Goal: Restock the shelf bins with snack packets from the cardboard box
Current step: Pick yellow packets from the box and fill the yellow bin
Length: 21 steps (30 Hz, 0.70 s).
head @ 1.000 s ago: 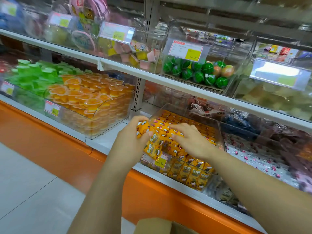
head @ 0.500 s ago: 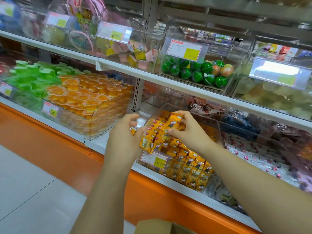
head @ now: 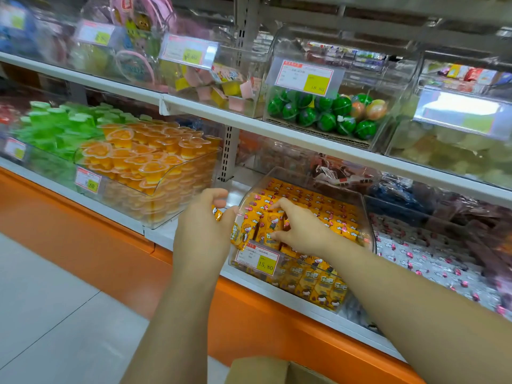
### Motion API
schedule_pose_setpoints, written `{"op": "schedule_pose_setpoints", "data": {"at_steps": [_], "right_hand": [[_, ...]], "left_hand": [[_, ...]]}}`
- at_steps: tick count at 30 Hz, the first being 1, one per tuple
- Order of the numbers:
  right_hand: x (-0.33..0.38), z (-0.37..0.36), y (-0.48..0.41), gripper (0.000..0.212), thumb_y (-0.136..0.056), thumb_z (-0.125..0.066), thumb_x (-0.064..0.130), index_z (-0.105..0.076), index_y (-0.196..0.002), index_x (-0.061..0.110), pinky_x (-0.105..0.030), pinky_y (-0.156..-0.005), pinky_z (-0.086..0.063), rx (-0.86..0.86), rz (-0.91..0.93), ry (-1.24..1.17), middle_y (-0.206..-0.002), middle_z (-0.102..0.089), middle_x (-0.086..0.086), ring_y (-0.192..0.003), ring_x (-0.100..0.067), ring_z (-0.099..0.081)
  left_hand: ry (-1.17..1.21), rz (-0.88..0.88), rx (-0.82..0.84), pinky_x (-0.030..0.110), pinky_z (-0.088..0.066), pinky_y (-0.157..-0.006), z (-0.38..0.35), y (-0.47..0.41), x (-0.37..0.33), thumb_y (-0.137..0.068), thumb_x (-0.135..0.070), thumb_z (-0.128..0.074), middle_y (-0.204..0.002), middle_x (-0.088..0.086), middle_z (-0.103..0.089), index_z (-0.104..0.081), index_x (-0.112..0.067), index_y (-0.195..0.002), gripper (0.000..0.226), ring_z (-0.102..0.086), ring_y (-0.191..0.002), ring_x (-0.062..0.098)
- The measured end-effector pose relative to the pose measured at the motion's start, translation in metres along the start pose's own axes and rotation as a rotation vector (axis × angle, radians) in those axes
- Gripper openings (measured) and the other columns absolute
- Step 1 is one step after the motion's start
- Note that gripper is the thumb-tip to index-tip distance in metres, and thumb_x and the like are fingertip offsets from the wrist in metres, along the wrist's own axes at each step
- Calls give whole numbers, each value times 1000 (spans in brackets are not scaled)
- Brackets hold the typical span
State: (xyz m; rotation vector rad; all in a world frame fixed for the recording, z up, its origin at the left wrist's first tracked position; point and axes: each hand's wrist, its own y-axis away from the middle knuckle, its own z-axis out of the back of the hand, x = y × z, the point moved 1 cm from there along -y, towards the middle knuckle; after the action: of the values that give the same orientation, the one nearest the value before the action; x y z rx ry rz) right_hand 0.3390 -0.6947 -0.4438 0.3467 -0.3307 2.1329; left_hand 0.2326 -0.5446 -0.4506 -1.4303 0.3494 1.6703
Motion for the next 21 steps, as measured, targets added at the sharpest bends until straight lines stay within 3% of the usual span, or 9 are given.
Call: {"op": "schedule_pose_setpoints", "data": {"at_steps": [4, 8, 10, 12, 15, 18, 21], "right_hand": [[-1, 12, -5, 50, -87, -68, 18, -40, -128, 19, -23, -56, -37, 26, -72, 30, -119, -58, -9, -76, -12, -53], [0, -1, -7, 53, -88, -65, 15, -36, -133, 15, -26, -63, -39, 74, -110, 60, -108, -58, -11, -88, -21, -55], [-1, -3, -6, 53, -88, -65, 18, -36, -132, 15, -25, -56, -39, 113, -115, 4, -100, -54, -6, -76, -15, -55], [-1, 2, -9, 51, -86, -68, 25, -39, -127, 16, -22, -52, -36, 123, -121, -29, -107, -52, -5, -67, -7, -49], [2, 5, -17, 46, -81, -73, 26, -45, -116, 16, -25, -53, -38, 154, -121, -17, -114, -56, -9, -66, -9, -47], [9, 4, -26, 48, -80, -71, 25, -47, -119, 8, -26, -51, -34, 213, -153, 48, -92, -51, -7, -67, -15, -46], [14, 6, -30, 47, -81, -69, 24, -47, -120, 8, -25, -52, -35, 229, -108, 86, -103, -52, -8, -73, -17, -49]], "left_hand": [[-5, -13, -15, 27, -35, -74, 4, -2, 1, -93, -26, -58, -104, -14, -56, -56, -25, -121, 28, -50, -91, 8], [-12, -6, -1, 28, -36, -73, 3, -2, 2, -93, -26, -58, -105, -13, -57, -57, -24, -122, 29, -52, -88, 10], [-13, -5, 10, 28, -37, -71, 1, -1, 1, -93, -27, -58, -107, -12, -58, -56, -24, -122, 29, -52, -81, 8], [-10, -9, 7, 27, -37, -71, 0, -1, 0, -93, -27, -58, -106, -12, -58, -56, -23, -122, 29, -52, -81, 7], [-2, -6, 8, 27, -37, -68, -3, -1, -3, -93, -26, -57, -108, -11, -59, -57, -23, -122, 29, -53, -81, 8], [-1, -3, 14, 20, -38, -61, -6, 0, -3, -94, -25, -58, -108, -11, -59, -57, -24, -122, 28, -53, -75, 1], [-4, -3, 12, 16, -37, -60, -7, -1, -3, -94, -23, -58, -107, -12, -59, -57, -25, -122, 28, -52, -74, -1]]}}
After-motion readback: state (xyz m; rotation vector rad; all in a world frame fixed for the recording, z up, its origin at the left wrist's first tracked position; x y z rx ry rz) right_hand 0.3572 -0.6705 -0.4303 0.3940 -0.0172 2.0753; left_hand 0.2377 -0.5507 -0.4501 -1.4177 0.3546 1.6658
